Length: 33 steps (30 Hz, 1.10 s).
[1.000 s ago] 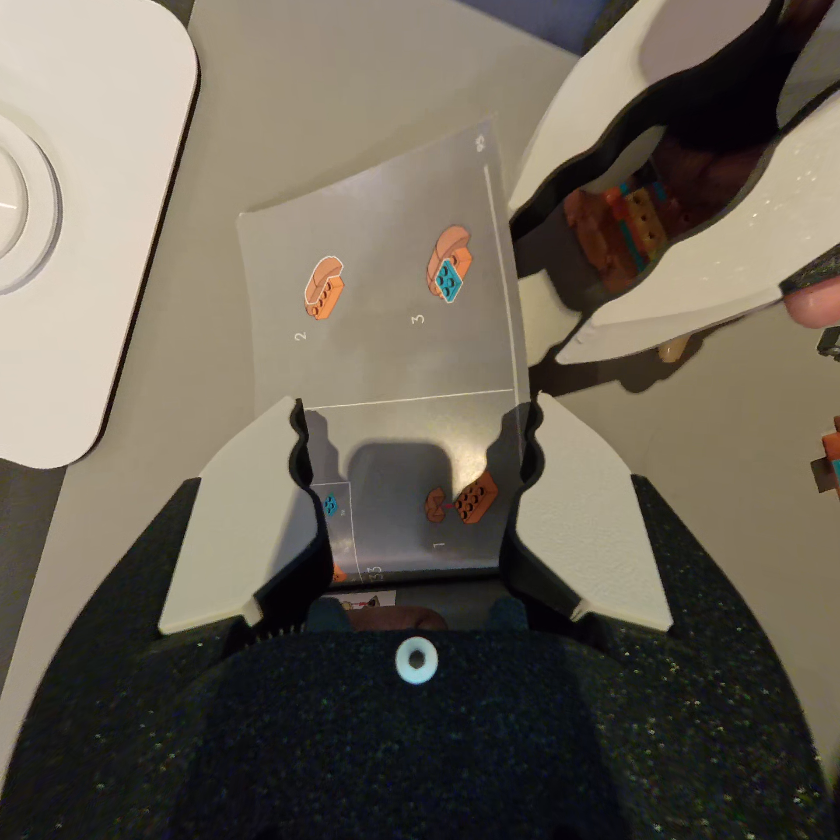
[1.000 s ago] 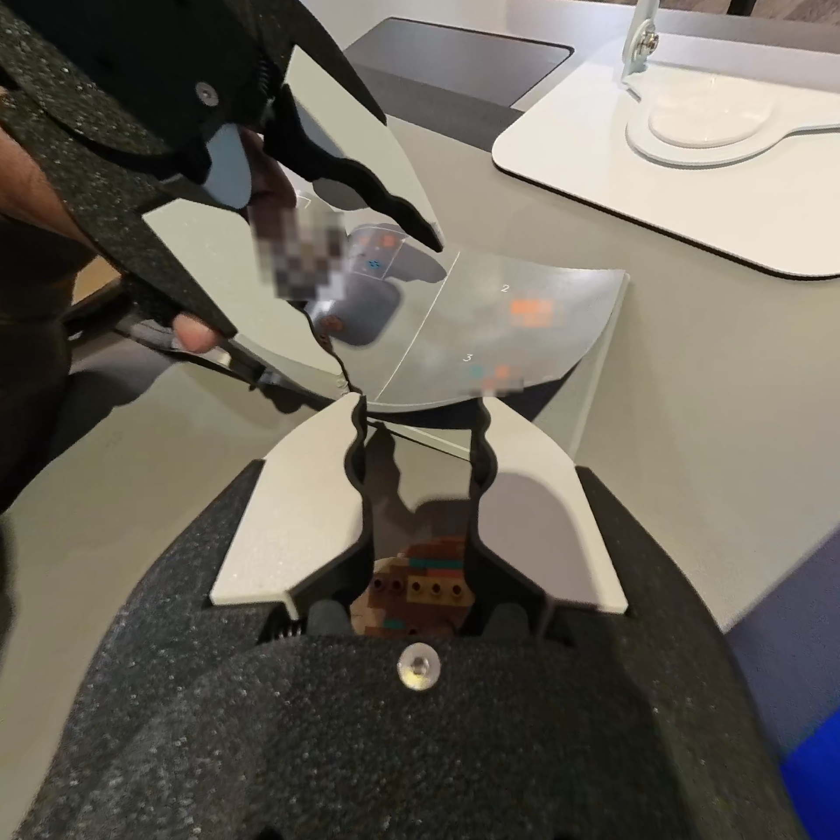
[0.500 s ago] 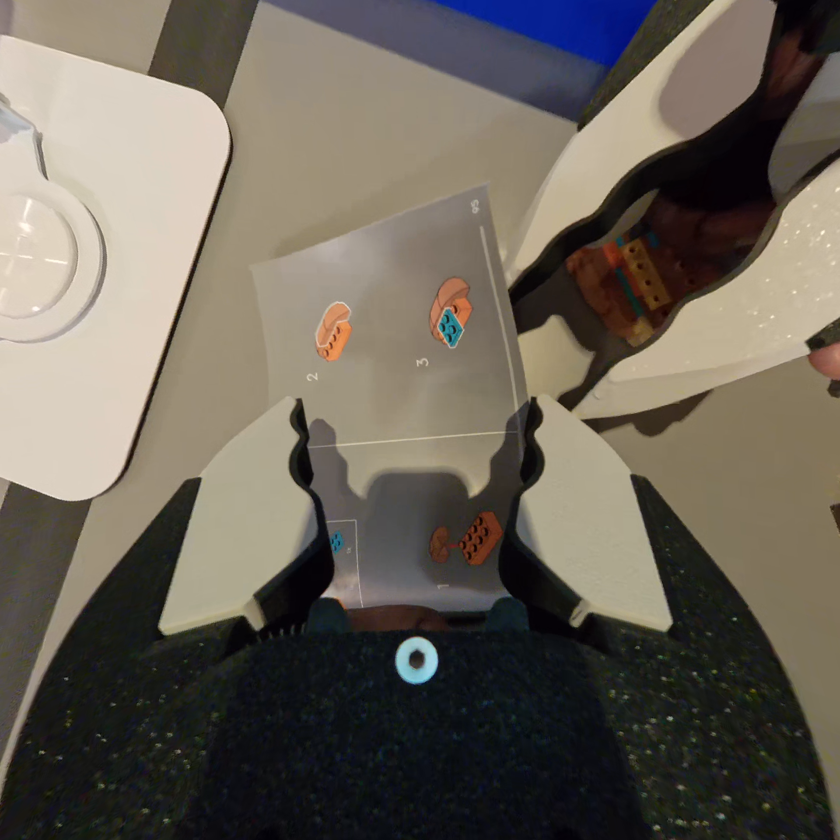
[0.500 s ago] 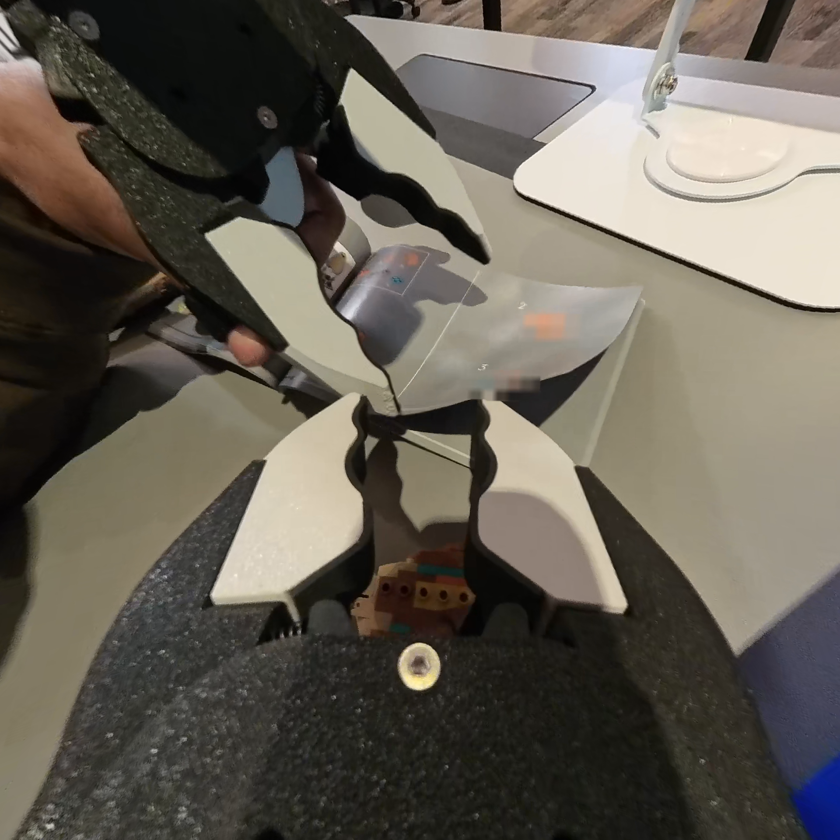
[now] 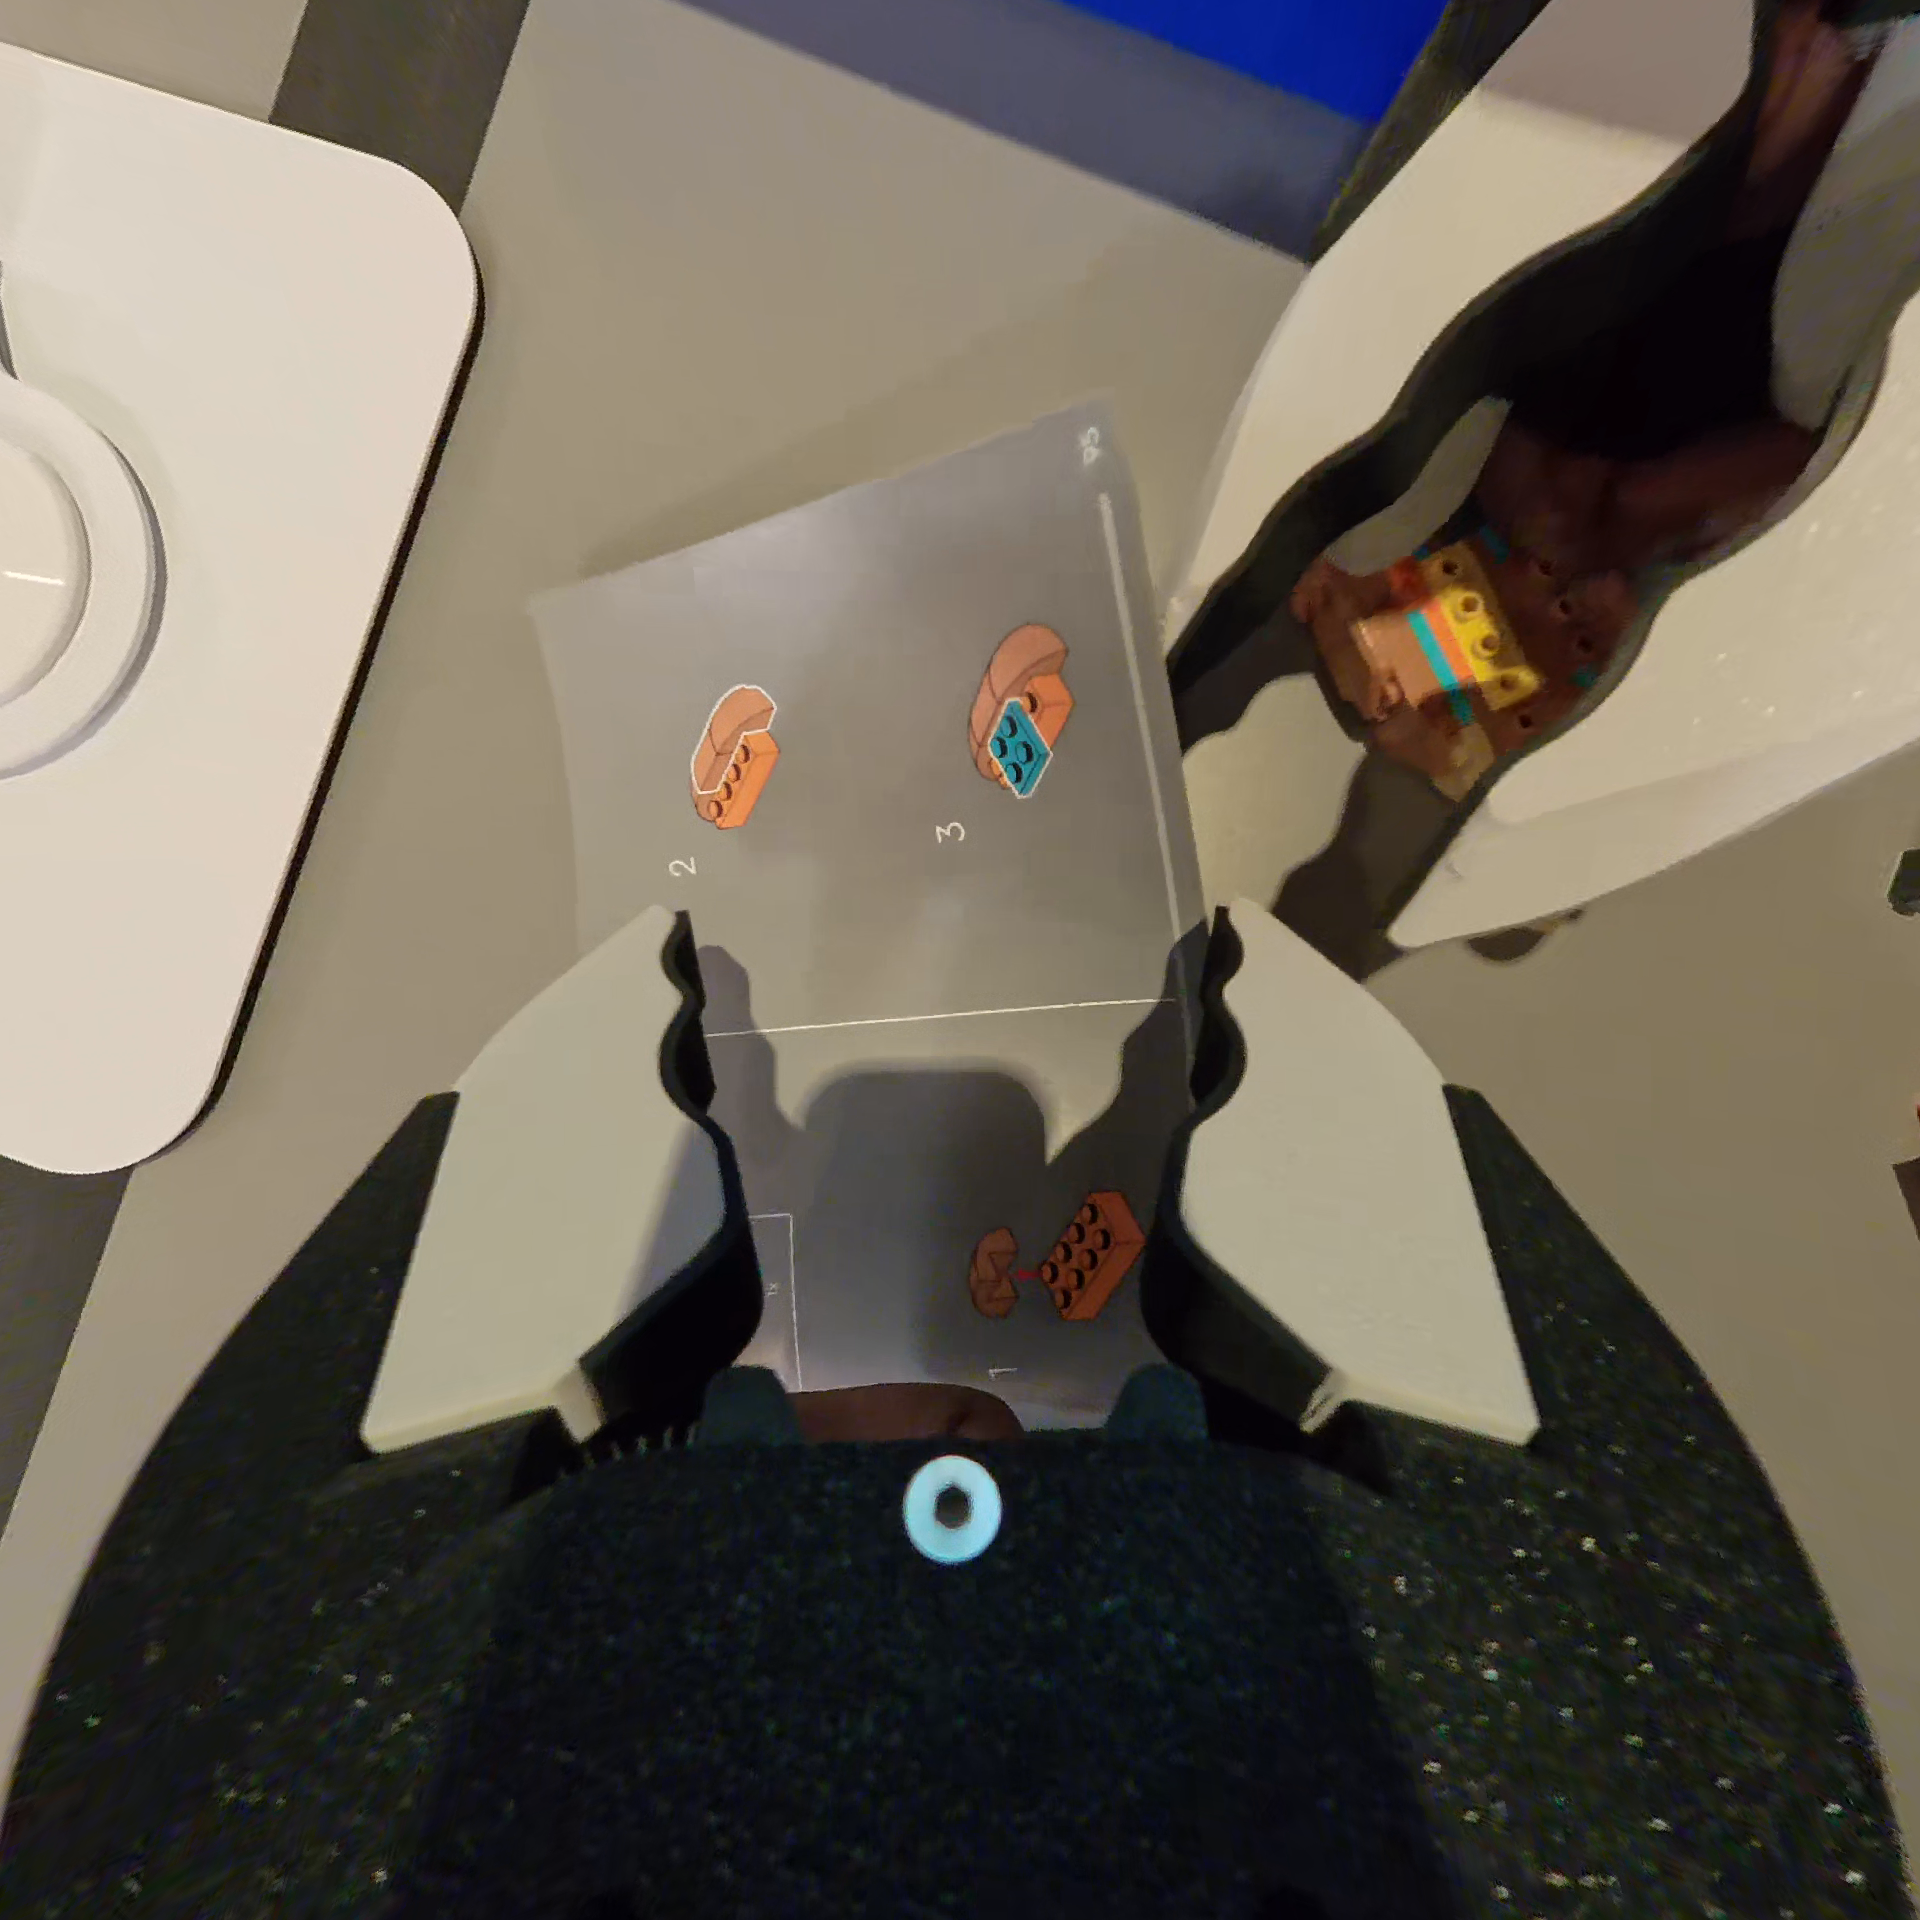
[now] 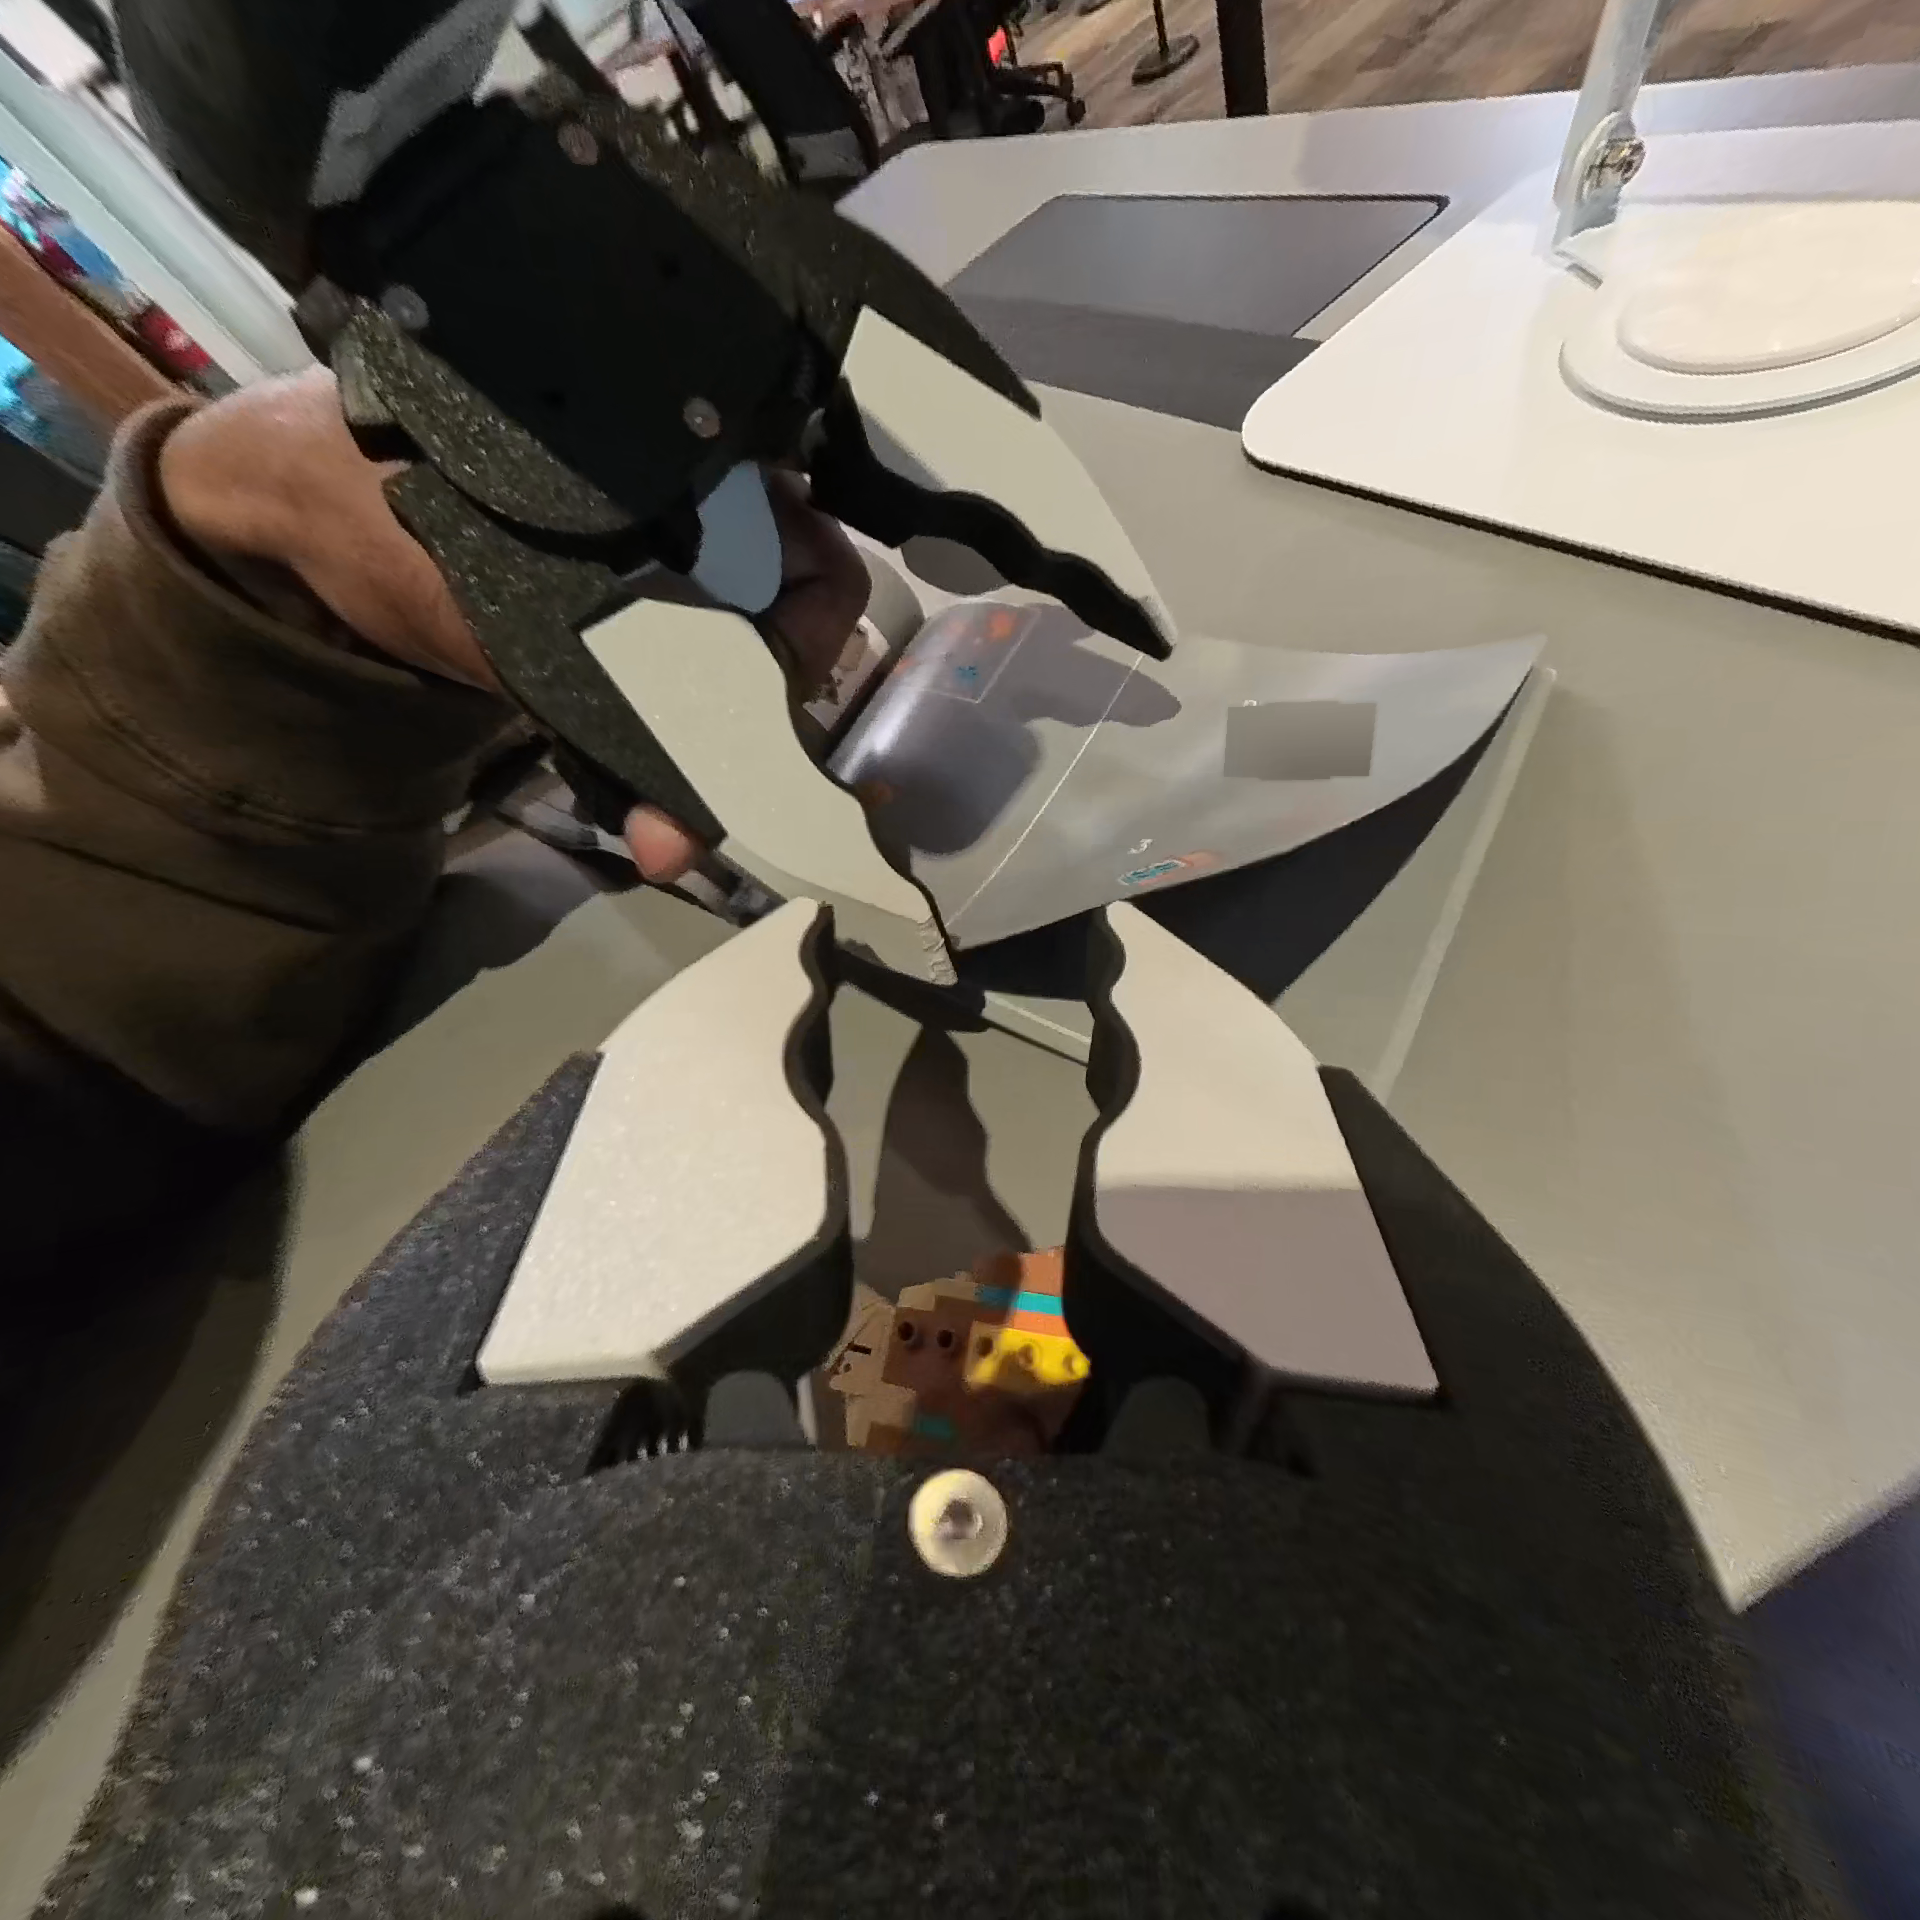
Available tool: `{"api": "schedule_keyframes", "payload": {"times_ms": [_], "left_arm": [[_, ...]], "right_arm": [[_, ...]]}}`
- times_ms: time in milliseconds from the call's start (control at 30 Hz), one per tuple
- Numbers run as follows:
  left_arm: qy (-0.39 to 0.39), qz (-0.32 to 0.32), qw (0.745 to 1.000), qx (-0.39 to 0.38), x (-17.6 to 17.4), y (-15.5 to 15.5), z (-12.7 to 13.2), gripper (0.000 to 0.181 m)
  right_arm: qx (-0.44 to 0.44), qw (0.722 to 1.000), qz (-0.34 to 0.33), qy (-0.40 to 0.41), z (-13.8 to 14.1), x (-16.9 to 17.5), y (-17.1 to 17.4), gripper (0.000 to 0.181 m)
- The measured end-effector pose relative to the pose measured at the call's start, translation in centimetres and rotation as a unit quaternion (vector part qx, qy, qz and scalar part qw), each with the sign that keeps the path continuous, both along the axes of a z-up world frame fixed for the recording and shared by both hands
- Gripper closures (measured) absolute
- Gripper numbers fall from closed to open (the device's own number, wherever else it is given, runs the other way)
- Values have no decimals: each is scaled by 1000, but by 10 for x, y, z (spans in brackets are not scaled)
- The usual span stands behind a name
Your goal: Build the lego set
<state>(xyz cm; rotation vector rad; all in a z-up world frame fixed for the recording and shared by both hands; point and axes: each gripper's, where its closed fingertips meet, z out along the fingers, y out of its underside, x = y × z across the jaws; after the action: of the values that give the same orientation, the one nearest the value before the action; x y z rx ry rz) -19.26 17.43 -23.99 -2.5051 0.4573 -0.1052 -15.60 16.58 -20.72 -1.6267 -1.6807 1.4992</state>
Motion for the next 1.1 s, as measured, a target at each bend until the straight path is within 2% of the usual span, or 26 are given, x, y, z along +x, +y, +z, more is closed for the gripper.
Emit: {"api": "schedule_keyframes", "payload": {"times_ms": [1100], "left_arm": [[-42, 9, 999, -2, -8, -8, 3, 90]], "right_arm": [[24, 1000, 12, -3, -7, 5, -3, 137]]}}
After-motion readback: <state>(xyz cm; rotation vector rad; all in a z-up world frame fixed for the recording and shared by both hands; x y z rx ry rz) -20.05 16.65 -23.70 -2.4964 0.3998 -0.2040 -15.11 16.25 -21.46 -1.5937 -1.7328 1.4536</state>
